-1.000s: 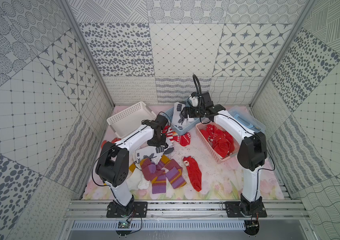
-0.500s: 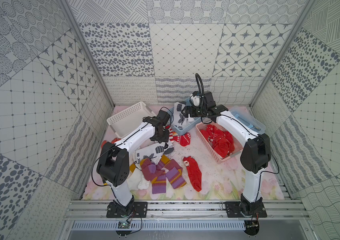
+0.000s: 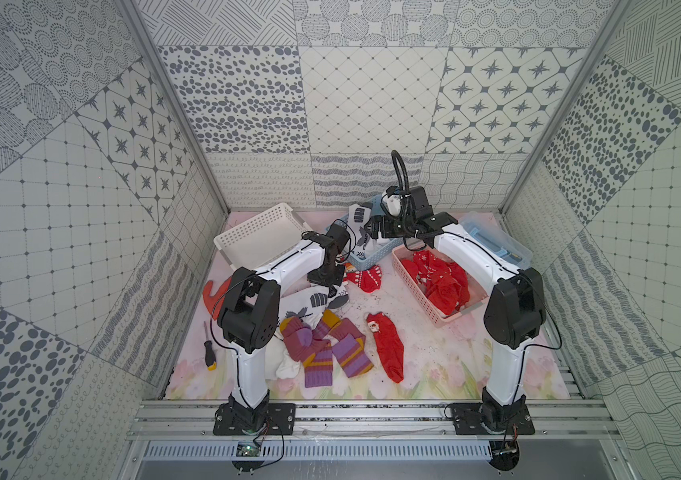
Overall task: Sort the socks into the basket by color
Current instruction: Pick up the sock from the center of the board, then place the sock in the bin.
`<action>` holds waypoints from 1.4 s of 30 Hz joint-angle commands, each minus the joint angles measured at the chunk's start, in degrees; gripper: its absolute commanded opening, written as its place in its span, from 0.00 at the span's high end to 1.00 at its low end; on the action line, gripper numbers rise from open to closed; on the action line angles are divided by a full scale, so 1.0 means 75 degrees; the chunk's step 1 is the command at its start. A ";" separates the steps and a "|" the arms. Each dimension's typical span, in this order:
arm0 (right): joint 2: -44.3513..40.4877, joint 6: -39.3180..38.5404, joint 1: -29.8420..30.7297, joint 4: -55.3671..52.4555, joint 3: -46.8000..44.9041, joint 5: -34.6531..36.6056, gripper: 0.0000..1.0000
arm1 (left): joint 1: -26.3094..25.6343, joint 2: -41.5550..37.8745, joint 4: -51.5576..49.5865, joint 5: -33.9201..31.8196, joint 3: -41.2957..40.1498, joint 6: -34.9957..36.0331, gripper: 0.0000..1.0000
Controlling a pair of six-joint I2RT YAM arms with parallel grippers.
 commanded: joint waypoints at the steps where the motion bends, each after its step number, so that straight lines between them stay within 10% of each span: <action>1: -0.0477 0.0098 0.0037 0.0412 -0.0104 -0.0214 0.02 | -0.0123 -0.0280 -0.0377 -0.0317 -0.0024 0.0324 1.00; 26: -0.2534 -0.0721 0.0915 0.1321 -0.2511 -0.2913 0.03 | 0.1119 -0.3092 0.1452 0.4767 -0.0020 -0.1612 1.00; 42: -0.2013 -0.1936 0.2123 0.1371 -0.2340 -0.0931 0.02 | 0.1281 -0.3186 0.2697 0.6528 -0.0155 -0.3112 1.00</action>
